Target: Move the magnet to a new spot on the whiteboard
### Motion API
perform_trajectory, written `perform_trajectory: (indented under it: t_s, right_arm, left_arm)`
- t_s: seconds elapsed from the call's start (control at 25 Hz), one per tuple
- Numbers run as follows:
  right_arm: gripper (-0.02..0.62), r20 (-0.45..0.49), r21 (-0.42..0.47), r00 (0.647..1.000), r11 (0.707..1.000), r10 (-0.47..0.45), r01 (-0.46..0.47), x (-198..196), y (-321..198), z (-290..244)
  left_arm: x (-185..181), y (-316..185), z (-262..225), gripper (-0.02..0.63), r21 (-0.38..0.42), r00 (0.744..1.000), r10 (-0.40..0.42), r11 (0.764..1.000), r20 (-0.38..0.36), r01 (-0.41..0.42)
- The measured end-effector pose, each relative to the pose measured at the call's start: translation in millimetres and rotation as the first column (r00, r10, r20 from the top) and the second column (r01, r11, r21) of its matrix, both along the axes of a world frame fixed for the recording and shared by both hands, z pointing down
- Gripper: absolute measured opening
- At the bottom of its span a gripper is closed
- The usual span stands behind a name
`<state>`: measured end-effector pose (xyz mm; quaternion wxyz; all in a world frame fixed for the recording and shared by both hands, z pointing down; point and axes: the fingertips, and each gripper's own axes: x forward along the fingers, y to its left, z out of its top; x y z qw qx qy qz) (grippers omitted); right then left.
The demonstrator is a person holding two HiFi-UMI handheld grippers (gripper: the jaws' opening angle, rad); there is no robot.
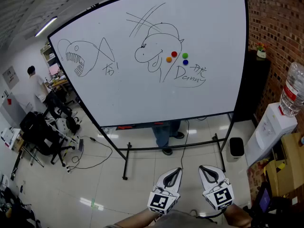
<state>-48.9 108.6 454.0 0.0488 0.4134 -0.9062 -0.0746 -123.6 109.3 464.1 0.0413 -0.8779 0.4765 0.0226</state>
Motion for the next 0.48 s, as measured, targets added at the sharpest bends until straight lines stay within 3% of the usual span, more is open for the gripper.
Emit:
perform_trajectory:
  t_s: [0.24,0.48]
  right_arm:
    - [0.008,0.067,0.016,0.998,1.000,-0.022,0.021,24.8,-8.5,-3.8]
    - [0.008,0.028,0.028,0.999,0.999,-0.038,0.038,36.3,-20.9,-4.2]
  left_arm:
    - [27.6,-6.5,-4.3,0.002,0.039,1.000,-0.021,0.999,-0.012,0.022]
    - [38.3,-16.1,-2.9,0.002,0.028,0.999,-0.048,0.998,-0.006,0.048]
